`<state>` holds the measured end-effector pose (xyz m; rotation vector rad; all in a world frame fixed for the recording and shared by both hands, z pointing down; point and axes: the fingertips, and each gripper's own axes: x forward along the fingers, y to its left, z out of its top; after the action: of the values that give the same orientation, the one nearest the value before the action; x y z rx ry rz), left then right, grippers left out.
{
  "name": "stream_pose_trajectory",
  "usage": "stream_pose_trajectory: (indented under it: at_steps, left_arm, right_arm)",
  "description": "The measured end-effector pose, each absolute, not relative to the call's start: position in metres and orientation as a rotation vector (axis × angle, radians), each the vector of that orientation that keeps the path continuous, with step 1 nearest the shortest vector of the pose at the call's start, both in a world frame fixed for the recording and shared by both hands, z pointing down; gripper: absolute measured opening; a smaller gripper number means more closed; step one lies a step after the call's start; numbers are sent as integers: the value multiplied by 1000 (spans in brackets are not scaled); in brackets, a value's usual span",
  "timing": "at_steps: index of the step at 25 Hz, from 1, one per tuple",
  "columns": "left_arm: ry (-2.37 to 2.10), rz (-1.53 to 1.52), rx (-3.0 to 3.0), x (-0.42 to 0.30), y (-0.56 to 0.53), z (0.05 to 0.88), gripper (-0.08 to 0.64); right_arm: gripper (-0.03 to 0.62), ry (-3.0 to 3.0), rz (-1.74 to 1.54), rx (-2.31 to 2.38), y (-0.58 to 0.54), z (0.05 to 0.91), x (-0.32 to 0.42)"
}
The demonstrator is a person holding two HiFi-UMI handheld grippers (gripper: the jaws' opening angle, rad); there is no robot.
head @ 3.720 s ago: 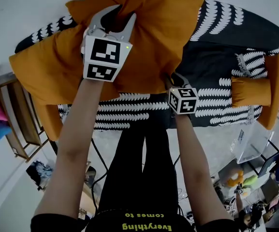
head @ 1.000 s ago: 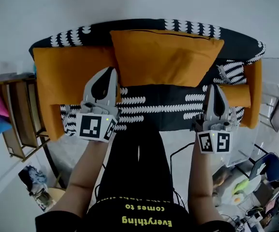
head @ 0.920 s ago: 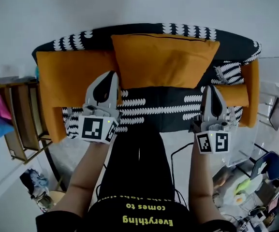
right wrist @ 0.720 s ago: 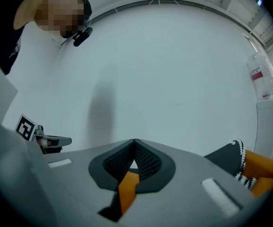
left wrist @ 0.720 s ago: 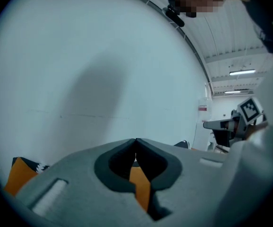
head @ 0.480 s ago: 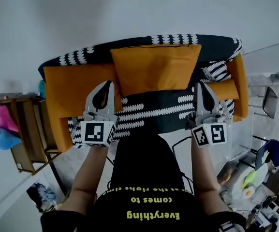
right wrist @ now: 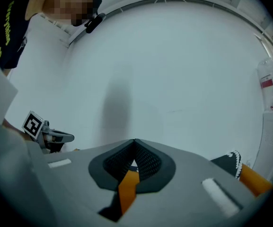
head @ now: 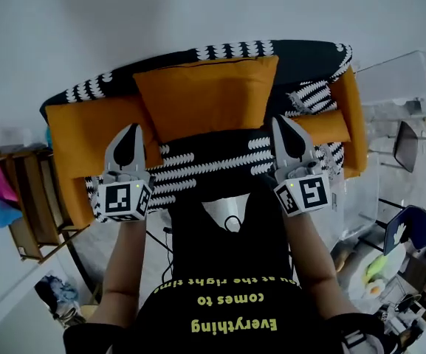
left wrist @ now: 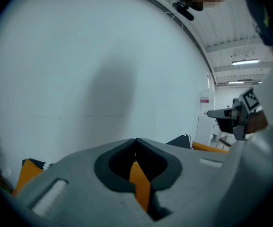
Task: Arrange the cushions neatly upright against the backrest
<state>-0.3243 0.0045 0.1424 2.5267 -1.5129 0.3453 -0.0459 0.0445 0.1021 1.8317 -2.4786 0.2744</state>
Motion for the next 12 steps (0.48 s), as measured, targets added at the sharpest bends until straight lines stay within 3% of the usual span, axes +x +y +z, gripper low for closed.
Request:
stream_pose_trajectory:
  at_steps: [12]
  left_arm:
    - [-1710,176,2312,-53,23,188,0]
  right_arm:
    - [12,-2519,232,1615,30,149,278]
